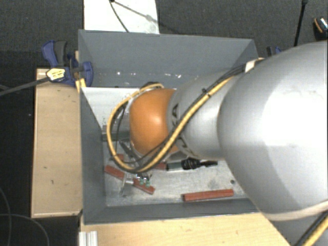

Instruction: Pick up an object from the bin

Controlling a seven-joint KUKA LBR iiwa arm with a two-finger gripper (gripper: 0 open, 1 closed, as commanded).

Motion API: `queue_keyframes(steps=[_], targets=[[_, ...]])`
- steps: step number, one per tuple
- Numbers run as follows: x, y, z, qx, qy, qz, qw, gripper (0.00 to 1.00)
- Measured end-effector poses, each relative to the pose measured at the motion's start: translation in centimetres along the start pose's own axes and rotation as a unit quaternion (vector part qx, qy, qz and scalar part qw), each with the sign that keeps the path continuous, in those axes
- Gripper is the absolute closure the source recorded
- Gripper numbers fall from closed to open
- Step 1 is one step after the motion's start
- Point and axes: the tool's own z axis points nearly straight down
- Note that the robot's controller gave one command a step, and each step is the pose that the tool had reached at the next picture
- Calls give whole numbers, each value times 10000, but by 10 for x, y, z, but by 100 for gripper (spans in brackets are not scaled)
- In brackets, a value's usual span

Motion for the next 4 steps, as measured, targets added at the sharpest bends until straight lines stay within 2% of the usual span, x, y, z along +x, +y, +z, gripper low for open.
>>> queue_keyframes(steps=[1, 2, 3, 4], targets=[[-4, 10, 33, 15, 29, 709, 9975, 0], [-4, 10, 33, 12, 27, 721, 9974, 0], [-4, 10, 33, 11, 27, 731, 9973, 100], [-4, 10, 21, -2, 6, 744, 9972, 100]])
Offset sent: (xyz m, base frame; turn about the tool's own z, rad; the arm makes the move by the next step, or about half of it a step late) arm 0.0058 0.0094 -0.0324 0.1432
